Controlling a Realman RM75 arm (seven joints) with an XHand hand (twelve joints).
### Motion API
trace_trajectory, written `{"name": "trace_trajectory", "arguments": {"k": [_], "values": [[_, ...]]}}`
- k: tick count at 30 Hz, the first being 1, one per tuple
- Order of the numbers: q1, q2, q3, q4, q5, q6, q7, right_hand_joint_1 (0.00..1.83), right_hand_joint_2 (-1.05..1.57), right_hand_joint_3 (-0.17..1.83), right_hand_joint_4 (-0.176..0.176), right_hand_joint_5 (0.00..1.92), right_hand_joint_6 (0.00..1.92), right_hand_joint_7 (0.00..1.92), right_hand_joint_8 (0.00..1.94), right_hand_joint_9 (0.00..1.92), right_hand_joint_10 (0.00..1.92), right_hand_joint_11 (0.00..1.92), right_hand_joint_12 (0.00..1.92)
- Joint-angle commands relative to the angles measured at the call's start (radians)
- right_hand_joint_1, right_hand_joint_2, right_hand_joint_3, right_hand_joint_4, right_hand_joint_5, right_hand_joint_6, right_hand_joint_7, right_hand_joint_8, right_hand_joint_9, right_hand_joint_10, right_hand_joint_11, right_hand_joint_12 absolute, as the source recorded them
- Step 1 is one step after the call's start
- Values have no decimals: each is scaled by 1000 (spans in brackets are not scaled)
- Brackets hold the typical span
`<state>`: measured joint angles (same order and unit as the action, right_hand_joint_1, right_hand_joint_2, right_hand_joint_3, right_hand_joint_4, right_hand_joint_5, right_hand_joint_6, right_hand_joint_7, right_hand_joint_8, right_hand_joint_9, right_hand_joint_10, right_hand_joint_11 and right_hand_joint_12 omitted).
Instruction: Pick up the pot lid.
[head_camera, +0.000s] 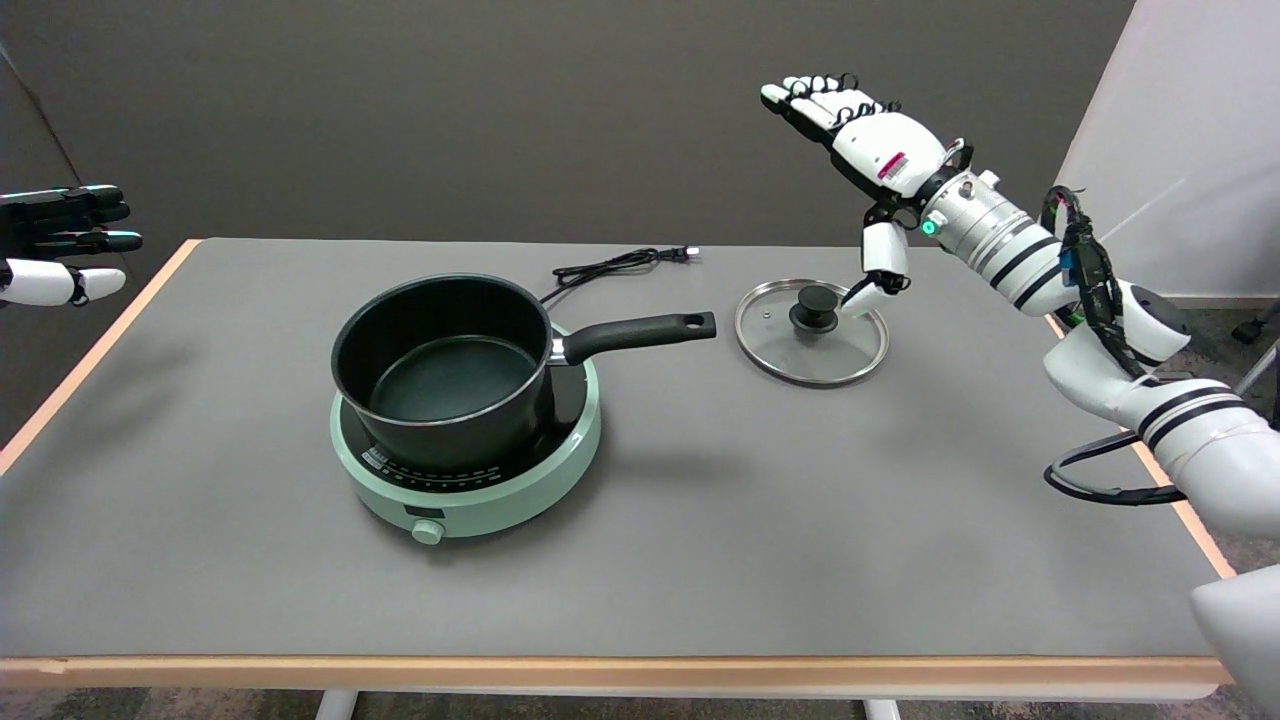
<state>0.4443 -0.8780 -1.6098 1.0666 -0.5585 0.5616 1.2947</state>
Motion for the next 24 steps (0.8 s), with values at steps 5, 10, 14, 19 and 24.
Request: {"name": "trace_trajectory", "arguments": {"k": [5, 10, 14, 19, 24], "values": [[3, -1, 3, 0, -3, -2, 6, 1210, -883, 1247, 62, 14, 14, 14, 14, 14, 14, 14, 14], [3, -1, 3, 2, -3, 0, 6, 980, 46, 969, 93, 446, 435, 563, 308, 504, 464, 356, 756], [0, -1, 3, 3, -3, 1, 6, 814, 709, 760, 116, 756, 737, 956, 519, 856, 788, 601, 1289], [-2, -1, 3, 3, -3, 1, 6, 814, 710, 760, 116, 756, 738, 956, 520, 856, 789, 602, 1291], [0, 0, 0, 3, -3, 1, 6, 814, 710, 761, 116, 756, 738, 956, 520, 857, 790, 603, 1291]]}}
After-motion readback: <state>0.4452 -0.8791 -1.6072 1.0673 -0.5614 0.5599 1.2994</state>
